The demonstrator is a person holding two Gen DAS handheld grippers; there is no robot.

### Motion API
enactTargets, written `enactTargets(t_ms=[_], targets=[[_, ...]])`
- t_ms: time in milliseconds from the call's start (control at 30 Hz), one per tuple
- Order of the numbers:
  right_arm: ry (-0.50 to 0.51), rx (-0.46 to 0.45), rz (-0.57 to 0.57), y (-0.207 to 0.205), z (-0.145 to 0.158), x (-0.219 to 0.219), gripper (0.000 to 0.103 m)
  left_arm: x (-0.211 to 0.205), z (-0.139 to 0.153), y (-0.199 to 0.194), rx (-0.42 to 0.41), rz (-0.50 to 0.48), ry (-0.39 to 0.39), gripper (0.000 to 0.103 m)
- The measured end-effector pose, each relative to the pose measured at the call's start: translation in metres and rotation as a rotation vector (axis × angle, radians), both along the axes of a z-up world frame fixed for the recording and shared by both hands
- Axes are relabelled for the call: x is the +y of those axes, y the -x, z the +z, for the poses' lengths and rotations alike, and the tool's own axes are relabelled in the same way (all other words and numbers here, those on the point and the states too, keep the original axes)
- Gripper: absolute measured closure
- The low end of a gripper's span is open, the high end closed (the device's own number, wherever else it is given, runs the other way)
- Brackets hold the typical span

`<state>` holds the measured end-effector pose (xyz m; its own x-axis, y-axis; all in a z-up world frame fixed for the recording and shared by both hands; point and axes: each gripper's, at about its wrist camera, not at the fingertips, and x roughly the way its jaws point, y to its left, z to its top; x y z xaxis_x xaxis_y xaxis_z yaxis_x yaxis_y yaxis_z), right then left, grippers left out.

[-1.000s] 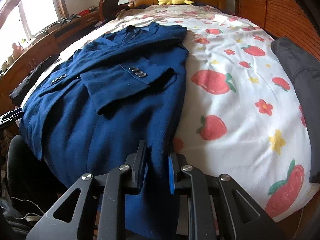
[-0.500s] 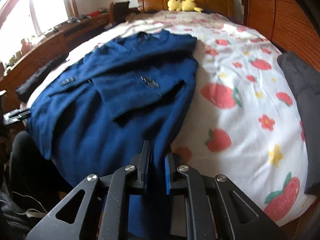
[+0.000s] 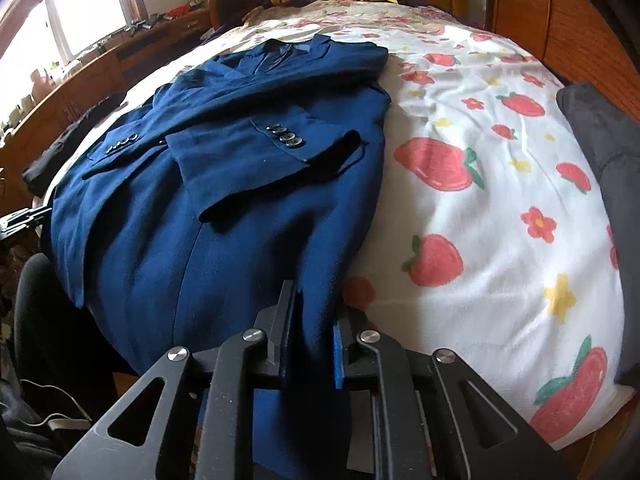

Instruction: Fold large clothes

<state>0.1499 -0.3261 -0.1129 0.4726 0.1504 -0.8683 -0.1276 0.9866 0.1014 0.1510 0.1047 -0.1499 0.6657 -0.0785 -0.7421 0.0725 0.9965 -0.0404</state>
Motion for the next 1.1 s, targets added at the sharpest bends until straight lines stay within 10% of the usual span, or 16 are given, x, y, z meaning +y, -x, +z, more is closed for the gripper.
enactTargets(t_ms=[300,733,1100], targets=[[-0.075,-0.06,0.093,-0.003,0.035,0.016,0.097,-0.015,0.044,0.007,-0.12,-0.003,-0.038,0.099],[-0.174,-0.482,0.107,-0.023,0.212,0.037,0.098,-0.057,0.247,-0.012,-0.541,-0.012,0.008,0.099],[-0.169,-0.769,0.118,0.052,0.329,0.034,0.099,-0.056,0.338,0.048,-0.711,-0.033,0.033,0.099]])
